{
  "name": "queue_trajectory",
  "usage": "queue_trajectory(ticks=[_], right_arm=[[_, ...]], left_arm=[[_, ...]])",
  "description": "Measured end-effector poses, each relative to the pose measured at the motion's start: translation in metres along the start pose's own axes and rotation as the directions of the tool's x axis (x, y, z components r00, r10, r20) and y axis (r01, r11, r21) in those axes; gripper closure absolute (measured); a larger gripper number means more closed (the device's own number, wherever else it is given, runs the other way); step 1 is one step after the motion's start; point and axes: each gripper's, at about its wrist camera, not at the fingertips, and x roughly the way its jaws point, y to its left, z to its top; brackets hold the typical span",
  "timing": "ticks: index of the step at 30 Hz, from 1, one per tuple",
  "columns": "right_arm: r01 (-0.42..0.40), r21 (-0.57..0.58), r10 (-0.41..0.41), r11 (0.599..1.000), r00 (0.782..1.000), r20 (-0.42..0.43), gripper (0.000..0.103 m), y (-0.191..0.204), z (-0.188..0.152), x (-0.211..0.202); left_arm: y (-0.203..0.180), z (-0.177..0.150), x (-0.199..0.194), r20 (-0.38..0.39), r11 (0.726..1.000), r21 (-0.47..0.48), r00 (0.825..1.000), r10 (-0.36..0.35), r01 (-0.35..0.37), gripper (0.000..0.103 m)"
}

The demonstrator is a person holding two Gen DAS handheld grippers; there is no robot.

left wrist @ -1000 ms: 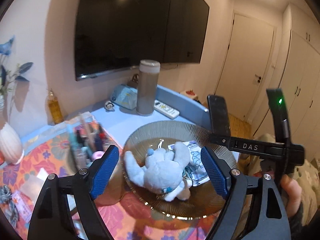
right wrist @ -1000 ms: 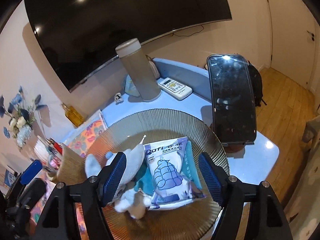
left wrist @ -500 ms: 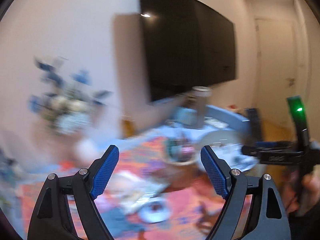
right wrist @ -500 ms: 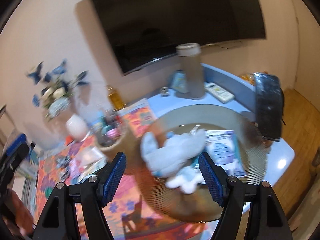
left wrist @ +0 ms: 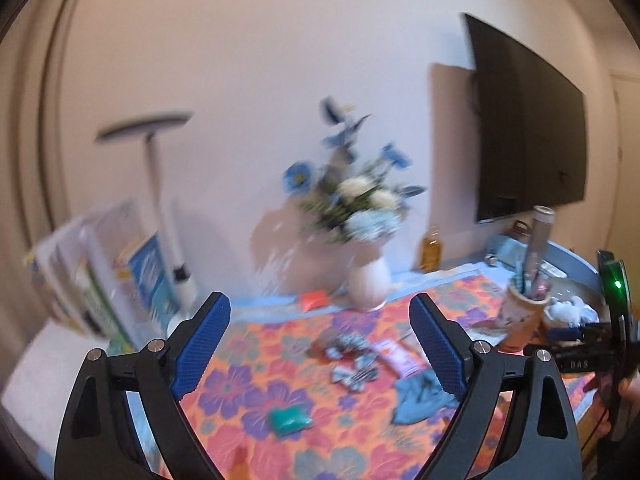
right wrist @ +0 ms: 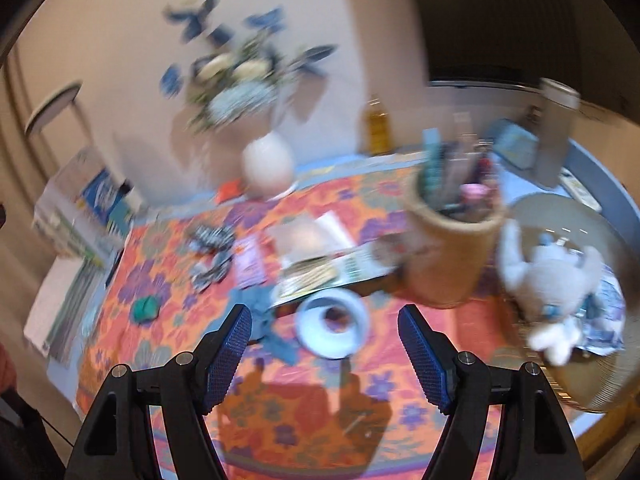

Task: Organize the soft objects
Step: 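Move both open tools back over the remaining items on the bed, then grasp the teal pouch with the left tool while the right tool grasps the pink wipes packet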

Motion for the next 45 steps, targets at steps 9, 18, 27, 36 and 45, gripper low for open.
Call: queue_trajectory(ticks=[9,18,27,36,45], right_arm=[[0.003,-0.122,-0.01,0.992,0.998,-0.055,0.029,0.057,-0.003,0.041],[0.01,-0.215,-0.028,0.977,0.996,-0.082,0.029,0.101,0.01,0.093],[-0.001,-0.121,-0.018,0.993,0.987,-0.157,0.029,0.102,0.025,0.186],[0.021,-0.126,-0.038,0.992,0.99,-0.134,0.029,0.105,0.032,0.229],[0.008,-0.115,-0.021,0.993,0.993,-0.115,0.029,0.102,0.031,0.229]], left_arm=[[0.058,-0.071,0.071,-0.197,0.987,-0.163,0.98,-0.024,-0.009,0.012],[0.07,-0.128,0.128,-0.339,0.969,-0.248,0.936,-0.098,0.012,0.012],[0.055,-0.167,0.166,-0.418,0.98,-0.197,0.905,-0.073,-0.012,0.012],[0.046,-0.171,0.171,-0.455,0.99,-0.132,0.891,-0.018,-0.048,0.012],[0.047,-0.177,0.185,-0.523,0.989,-0.119,0.852,0.012,-0.087,0.012]])
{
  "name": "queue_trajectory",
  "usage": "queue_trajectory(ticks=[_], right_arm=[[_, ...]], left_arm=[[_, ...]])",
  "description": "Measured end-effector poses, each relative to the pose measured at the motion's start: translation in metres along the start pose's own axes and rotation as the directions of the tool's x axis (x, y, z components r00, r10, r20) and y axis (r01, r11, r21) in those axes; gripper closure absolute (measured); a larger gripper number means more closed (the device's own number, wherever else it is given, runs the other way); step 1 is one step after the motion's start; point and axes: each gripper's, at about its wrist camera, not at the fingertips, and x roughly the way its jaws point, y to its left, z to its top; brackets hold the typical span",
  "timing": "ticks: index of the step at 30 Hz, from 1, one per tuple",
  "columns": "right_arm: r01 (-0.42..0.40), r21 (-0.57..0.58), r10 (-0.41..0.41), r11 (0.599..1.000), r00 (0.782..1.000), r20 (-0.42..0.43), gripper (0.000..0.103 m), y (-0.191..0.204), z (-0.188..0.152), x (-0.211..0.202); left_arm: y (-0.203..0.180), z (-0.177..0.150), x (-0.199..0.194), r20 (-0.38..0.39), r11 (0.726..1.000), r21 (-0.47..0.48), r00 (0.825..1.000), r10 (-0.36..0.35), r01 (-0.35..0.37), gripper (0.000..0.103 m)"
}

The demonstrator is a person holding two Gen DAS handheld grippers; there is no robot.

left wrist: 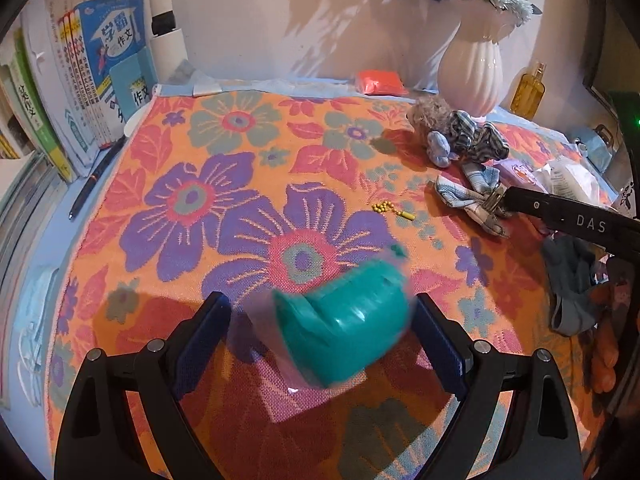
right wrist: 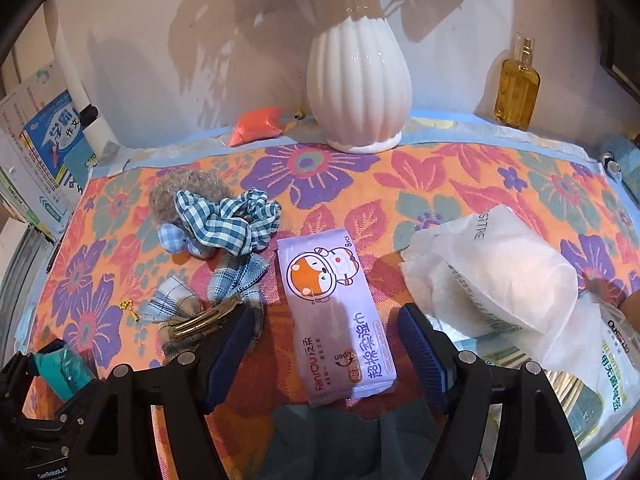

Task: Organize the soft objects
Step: 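Grasp the teal pouch with the left tool while the right tool grasps the pink wipes packet, then carry the teal pouch and pink wipes packet into the glass bowl and release both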

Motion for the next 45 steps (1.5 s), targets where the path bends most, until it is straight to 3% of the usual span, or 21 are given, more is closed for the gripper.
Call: queue_trajectory(ticks=[9,14,16,17,19,21,24,30,33,42,45], right_arm=[[0.0,0.089,-0.003,0.996,1.0,0.031,0.029,-0.013,-0.004,-0.007],[0.033,0.006,-0.033,0.999,0.999,0.019,0.054,0.003,-0.002,-0.002],[0.013,0.001,-0.013,1.0,1.0,0.024,0.064,0.003,-0.003,-0.002],[0.004,0.005,-0.004,1.0,1.0,0.027,0.065,0.001,-0.003,-0.003],[-0.019,0.024,0.018,1.0,0.999,0.035,0.066,-0.003,-0.003,-0.004],[-0.041,0.04,0.039,0.998,0.998,0.053,0.066,-0.006,-0.003,-0.008],[-0.08,0.053,0.072,0.995,0.988,0.137,0.066,-0.011,-0.005,-0.024],[-0.121,0.042,0.108,0.992,0.969,0.223,0.066,-0.011,-0.011,-0.044],[-0.132,0.04,0.119,0.99,0.965,0.232,0.066,-0.01,-0.019,-0.053],[-0.174,0.062,0.158,0.983,0.966,0.203,0.066,-0.028,-0.06,-0.086],[-0.244,0.144,0.216,0.959,0.958,0.187,0.066,-0.049,-0.072,-0.102]], left_arm=[[0.0,0.0,0.0,-0.001,1.0,-0.001,1.0,0.0,0.0,0.012],[0.001,-0.001,-0.003,0.013,1.0,-0.002,1.0,-0.016,0.016,0.012],[0.002,-0.001,-0.005,0.034,1.0,-0.008,0.999,-0.027,0.027,0.015],[0.003,-0.001,-0.005,0.038,0.999,-0.013,0.999,-0.031,0.032,0.022],[0.002,0.0,-0.003,0.026,1.0,-0.015,0.999,-0.02,0.021,0.035],[-0.001,0.001,-0.003,0.037,1.0,-0.005,0.999,-0.003,0.003,0.055],[-0.001,0.0,-0.006,0.054,1.0,0.0,0.998,-0.03,0.03,0.06],[0.021,-0.004,-0.027,0.176,0.988,-0.091,0.978,-0.109,0.127,0.062],[0.026,-0.004,-0.028,0.186,0.981,-0.121,0.974,-0.13,0.154,0.062],[0.0,-0.02,-0.051,0.219,0.996,-0.035,0.973,-0.071,0.08,0.062],[-0.012,-0.031,-0.065,0.232,0.98,-0.06,0.958,-0.169,0.188,0.062]])
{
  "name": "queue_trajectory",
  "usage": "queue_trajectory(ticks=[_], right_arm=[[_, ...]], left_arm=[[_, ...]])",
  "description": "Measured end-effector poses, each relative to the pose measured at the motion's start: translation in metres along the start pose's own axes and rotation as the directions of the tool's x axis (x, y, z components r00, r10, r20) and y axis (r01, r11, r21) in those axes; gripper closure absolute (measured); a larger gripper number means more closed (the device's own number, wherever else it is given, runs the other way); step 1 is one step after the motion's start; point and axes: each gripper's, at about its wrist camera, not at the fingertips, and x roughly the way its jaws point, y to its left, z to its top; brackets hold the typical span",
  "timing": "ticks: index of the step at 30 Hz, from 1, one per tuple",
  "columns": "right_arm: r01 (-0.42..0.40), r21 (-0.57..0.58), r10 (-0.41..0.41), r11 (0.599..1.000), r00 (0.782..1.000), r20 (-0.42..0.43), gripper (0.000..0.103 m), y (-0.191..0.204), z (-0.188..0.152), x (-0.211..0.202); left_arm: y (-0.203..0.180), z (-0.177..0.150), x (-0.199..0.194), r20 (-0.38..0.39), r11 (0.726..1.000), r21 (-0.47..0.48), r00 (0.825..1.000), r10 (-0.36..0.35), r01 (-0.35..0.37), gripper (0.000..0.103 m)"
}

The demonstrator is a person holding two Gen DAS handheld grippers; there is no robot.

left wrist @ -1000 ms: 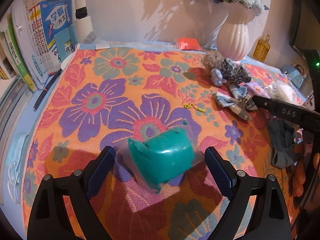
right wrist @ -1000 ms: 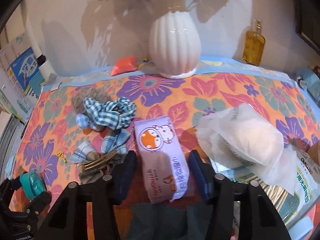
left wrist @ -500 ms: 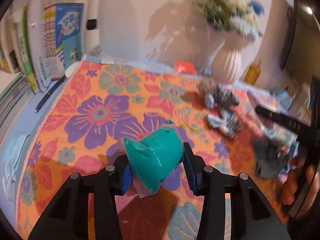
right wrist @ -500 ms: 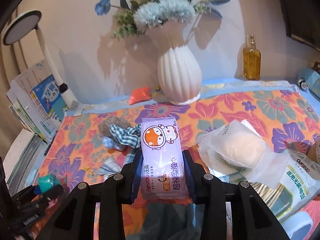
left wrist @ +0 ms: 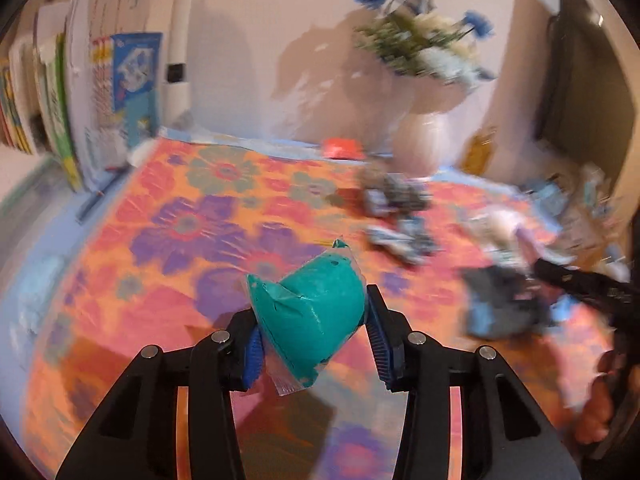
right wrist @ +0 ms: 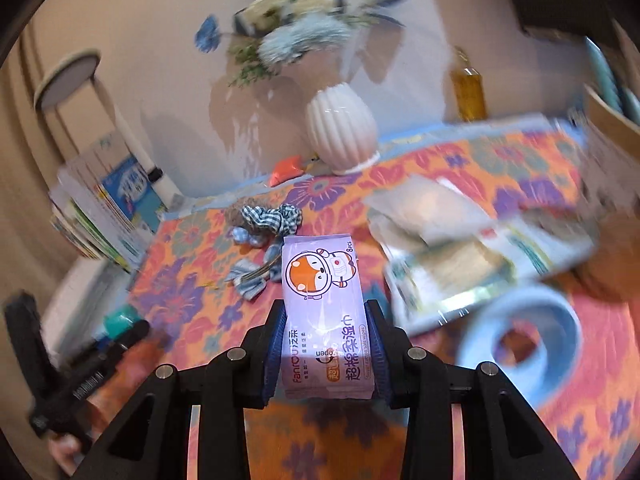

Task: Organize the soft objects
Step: 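Carry the teal pouch and pink wipes packet into the glass bowl and release both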

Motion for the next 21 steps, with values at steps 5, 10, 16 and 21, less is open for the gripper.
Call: queue_trajectory(ticks=[5,10,16,21], right_arm=[[0.021,0.025,-0.022,0.999,0.999,0.04,0.066,-0.016,0.002,-0.049],[0.045,0.066,-0.051,0.997,0.994,0.094,0.066,-0.034,-0.002,-0.097],[0.11,0.12,-0.126,0.987,0.982,0.139,0.066,-0.068,-0.007,-0.15],[0.151,0.208,-0.189,0.967,0.966,0.177,0.066,-0.107,-0.008,-0.188]], left_arm=[[-0.046,-0.008,-0.017,0.013,0.994,0.032,0.995,-0.1,0.1,0.062],[-0.101,-0.008,-0.028,0.009,0.979,0.102,0.983,-0.181,0.179,0.062],[-0.163,-0.006,-0.041,-0.011,0.935,0.144,0.946,-0.325,0.323,0.062],[-0.218,0.001,-0.05,-0.039,0.885,0.211,0.908,-0.418,0.416,0.062]])
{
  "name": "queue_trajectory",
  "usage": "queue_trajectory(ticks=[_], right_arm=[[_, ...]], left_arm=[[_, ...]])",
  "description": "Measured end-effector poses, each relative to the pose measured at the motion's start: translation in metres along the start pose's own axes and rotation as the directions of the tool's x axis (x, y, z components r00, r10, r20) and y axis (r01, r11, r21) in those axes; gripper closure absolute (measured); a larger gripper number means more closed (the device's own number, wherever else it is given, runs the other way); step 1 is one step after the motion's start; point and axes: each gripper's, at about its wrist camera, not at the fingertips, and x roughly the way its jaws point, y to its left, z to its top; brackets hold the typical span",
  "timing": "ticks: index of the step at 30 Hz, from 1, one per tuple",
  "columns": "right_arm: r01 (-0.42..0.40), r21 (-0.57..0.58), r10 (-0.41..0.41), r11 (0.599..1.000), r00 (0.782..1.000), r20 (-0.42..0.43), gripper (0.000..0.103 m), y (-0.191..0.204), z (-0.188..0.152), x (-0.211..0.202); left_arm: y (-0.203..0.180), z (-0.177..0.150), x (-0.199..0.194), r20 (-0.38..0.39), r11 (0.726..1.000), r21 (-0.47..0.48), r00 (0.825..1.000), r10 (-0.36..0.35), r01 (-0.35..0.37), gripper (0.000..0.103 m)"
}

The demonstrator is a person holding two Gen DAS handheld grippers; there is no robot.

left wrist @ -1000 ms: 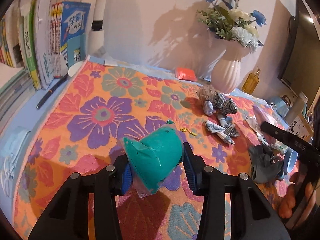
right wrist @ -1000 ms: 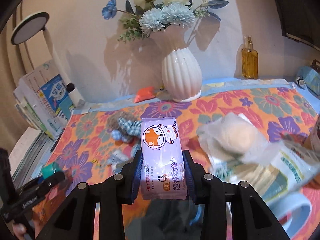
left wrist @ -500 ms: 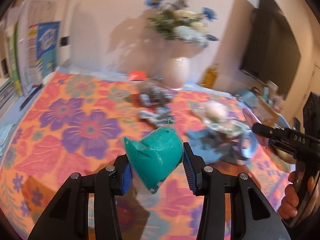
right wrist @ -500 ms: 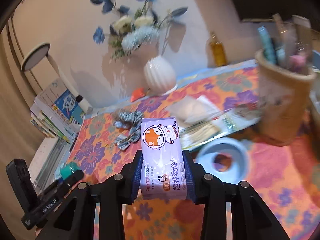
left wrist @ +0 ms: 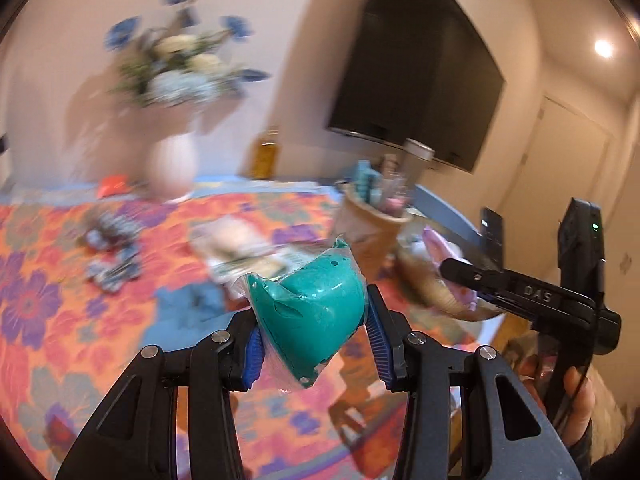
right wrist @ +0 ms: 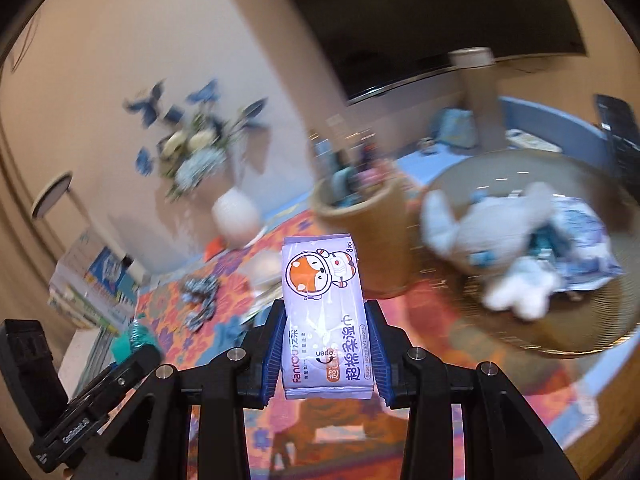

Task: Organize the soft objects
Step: 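Carry the teal pouch and pink wipes packet into the glass bowl and release both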

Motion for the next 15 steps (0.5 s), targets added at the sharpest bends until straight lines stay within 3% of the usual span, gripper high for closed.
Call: queue_trajectory(ticks=[6,15], right_arm=[[0.073,0.102,-0.08,0.992,0.995,0.065,0.066,-0.057,0.017,-0.032],[0.161,0.229,-0.19,0.96,0.976,0.11,0.066,-0.132,0.038,-0.055]], left_arm=[[-0.061,0.024,0.026,-0.024,0.99,0.092,0.994,-0.108,0.109,0.062],[-0.138,0.049,0.094,-0.092,0.962,0.219,0.985,-0.149,0.166,0.062]])
